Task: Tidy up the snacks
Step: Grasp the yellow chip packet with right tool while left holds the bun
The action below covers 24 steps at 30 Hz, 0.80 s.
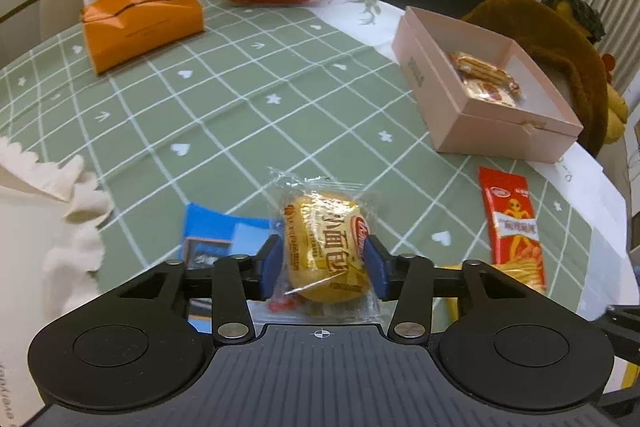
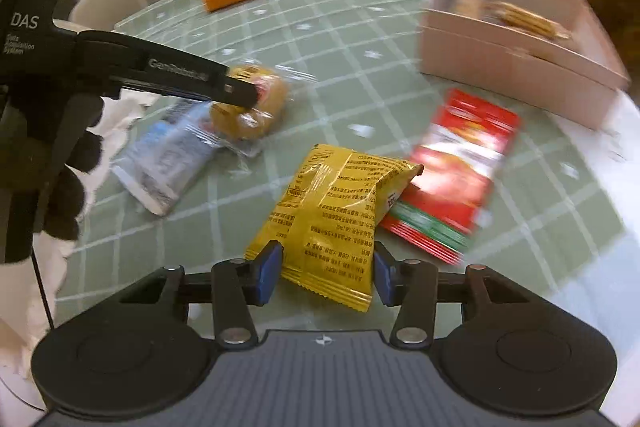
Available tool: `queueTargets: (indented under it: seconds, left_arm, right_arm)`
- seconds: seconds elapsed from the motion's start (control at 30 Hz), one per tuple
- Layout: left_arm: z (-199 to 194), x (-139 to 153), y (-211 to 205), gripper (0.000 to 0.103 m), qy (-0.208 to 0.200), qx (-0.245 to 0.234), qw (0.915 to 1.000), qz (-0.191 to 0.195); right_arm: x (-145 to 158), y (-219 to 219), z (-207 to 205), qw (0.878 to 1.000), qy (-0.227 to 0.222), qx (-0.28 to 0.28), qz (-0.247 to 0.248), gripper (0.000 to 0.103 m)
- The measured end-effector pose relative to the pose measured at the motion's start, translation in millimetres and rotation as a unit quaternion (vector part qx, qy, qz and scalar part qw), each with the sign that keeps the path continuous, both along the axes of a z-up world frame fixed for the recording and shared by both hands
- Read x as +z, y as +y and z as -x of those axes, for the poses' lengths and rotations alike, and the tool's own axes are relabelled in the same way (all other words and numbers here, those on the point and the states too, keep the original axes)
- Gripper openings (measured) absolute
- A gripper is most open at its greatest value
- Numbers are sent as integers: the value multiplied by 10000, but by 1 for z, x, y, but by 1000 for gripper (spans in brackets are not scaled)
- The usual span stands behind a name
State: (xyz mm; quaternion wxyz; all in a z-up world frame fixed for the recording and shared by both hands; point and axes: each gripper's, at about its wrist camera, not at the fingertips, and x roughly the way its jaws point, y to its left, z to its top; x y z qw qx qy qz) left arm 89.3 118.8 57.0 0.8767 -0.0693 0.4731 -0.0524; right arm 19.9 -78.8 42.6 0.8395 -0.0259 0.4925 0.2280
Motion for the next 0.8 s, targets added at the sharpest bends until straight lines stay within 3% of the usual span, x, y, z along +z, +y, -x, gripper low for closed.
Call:
queueTargets:
  seconds: [0.13,0.17,0.2,0.27,0.43,0.53,0.63,0.8]
  left_arm:
    - [11,2,-18,31,54,-320,9991,264]
    - [15,2,-24,31,79,-399,9987,318]
    - [21,2,-29,31,84,-471,9983,346]
    - [31,3,-38,31,106,-606,9974,364]
    - [46,4,-48,34,79,-730,9972,139]
    - [40,0,-48,52,192,-648,9976,162]
    - [33,-4,-56,61,279,-692,9972,25]
    - [29,-6,-64,61,221,-748,9969,-108]
  right_arm:
    - [3,-27,8,9985,-260,-372,297,49]
    - [3,-32,10,9978,-343,-412,392,56]
    - [3,-36,10,9970,-397,-446,498,70]
    - [4,-41,10,9941,-545,-576,736,83]
    - [8,-47,3,9946,-546,-692,541,86]
    - [5,-44,-2,9965,-391,-660,324,86]
    - [-5,-31,-6,9970,-288,-554,468,86]
    - [-10,-33,-1,9955,-390,-570,655,92]
